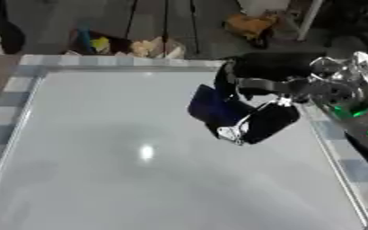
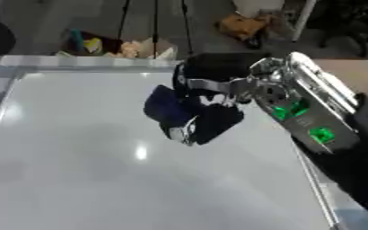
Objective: Wipe the whiteboard clean with a brush.
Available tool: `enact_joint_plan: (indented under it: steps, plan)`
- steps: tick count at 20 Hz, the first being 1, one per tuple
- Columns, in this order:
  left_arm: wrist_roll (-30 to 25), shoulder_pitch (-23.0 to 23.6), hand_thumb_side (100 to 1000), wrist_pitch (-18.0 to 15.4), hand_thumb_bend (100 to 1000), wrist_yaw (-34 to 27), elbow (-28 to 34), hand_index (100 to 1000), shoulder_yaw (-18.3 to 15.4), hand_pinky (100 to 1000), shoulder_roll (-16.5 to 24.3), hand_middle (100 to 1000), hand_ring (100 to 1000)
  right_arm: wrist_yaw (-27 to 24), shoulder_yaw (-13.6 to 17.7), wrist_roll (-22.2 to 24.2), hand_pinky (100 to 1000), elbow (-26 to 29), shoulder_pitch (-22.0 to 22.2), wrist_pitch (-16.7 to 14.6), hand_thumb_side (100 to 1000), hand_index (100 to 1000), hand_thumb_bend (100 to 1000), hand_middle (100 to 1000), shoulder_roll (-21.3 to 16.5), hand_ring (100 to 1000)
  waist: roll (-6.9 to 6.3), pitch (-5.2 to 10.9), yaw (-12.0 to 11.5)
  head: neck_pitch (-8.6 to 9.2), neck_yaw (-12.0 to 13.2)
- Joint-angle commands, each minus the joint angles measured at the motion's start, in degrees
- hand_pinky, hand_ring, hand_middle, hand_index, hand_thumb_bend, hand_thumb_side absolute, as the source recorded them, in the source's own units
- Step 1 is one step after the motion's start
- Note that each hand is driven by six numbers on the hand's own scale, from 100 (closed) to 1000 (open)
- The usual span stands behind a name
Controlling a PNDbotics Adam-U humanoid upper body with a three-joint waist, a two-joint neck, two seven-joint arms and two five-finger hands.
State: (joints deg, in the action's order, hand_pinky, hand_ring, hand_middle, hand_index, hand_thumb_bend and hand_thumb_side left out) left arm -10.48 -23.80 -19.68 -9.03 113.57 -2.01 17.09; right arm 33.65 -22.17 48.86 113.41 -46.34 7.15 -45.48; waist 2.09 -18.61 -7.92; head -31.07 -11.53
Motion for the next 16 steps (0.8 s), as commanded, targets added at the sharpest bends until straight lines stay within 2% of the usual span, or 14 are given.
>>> enact_joint_plan:
  steps: [1, 9, 16]
  plan:
    - [0.28, -0.91, 952, -0.15, 118, -0.1, 1.02, 713, -0.2, 372, 1.03, 547, 657, 0.22, -0.85, 0.31, 453, 1.18, -0.56, -2.23, 615, 406, 100, 277, -0.8, 547, -0.25, 1.18, 0.07, 0.25, 0.36]
    - [0.18, -0.94, 955, -0.22, 117, 0.08, 1.02, 712, -0.17, 370, 0.89, 547, 658, 2.04, -3.44, 1.52, 453, 1.18, -0.11, -4.51, 608, 407, 100, 281, 0.86, 549, -0.43, 0.85, 0.17, -0.09, 0.98]
    - [-0.03, -0.88, 957, -0.1, 117, 0.24, 1.02, 711, -0.13, 369, 0.69, 547, 658, 3.38, -5.27, 2.95, 451, 1.18, 1.0, -4.88, 601, 409, 100, 285, 1.94, 551, -0.47, 0.64, 0.24, -0.22, 1.08]
